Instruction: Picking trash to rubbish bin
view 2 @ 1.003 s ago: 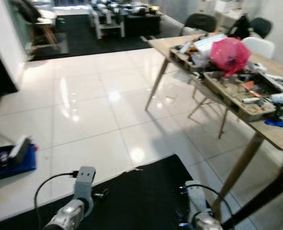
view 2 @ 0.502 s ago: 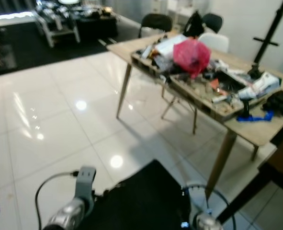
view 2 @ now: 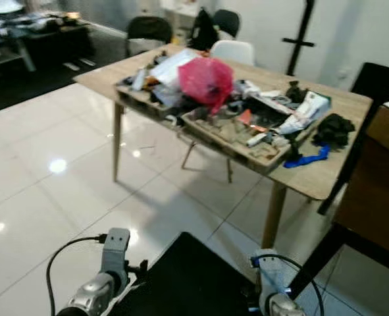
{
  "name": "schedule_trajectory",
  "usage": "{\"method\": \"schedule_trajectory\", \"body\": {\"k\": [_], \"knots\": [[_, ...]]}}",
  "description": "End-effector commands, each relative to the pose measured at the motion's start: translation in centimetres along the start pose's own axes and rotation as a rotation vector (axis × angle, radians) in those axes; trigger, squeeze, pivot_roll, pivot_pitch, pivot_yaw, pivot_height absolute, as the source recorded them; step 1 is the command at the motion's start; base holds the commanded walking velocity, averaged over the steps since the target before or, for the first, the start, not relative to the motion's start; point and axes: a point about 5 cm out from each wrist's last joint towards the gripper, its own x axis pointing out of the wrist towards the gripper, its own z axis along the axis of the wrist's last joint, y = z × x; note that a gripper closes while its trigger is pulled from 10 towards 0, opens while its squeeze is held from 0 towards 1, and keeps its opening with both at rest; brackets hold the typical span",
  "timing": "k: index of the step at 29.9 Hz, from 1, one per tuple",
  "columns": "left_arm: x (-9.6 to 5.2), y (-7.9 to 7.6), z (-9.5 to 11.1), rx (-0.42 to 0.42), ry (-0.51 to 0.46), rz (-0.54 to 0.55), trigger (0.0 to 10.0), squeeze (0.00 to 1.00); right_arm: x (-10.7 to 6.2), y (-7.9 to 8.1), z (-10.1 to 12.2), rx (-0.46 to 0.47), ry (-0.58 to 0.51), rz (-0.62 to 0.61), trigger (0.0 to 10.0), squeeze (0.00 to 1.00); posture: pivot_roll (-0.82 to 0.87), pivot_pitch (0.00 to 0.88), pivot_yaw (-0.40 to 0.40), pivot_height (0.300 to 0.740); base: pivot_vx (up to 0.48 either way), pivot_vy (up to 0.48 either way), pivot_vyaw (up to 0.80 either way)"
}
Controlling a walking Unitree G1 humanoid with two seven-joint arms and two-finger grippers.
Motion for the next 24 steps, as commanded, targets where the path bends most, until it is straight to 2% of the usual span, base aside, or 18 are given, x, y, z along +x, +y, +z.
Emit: {"method": "schedule_trajectory", "body": {"k": [1,18,24], "knots": [[0.01,-0.11,-0.14,0.013,0.013,-0.008,10.0,0.00,-0.15,-0.22,-0.74,0.012,0.021,-0.007,10.0,0.00,-0.05,0.058,0.043,0.740,0.334,0.000,-0.80],[-0.11,-0.01,-0.48,0.019,0.027,-0.015,10.0,0.00,-0.29,-0.06,-1.64,0.044,0.031,-0.011,10.0,0.00,-0.05,0.067,0.052,0.740,0.319,0.000,-0.79],[-0.17,0.03,-0.73,0.014,0.037,-0.007,10.0,0.00,-0.35,-0.21,-1.64,0.045,0.023,-0.010,10.0,0.00,-0.06,0.067,0.048,0.740,0.000,0.000,0.00]]}}
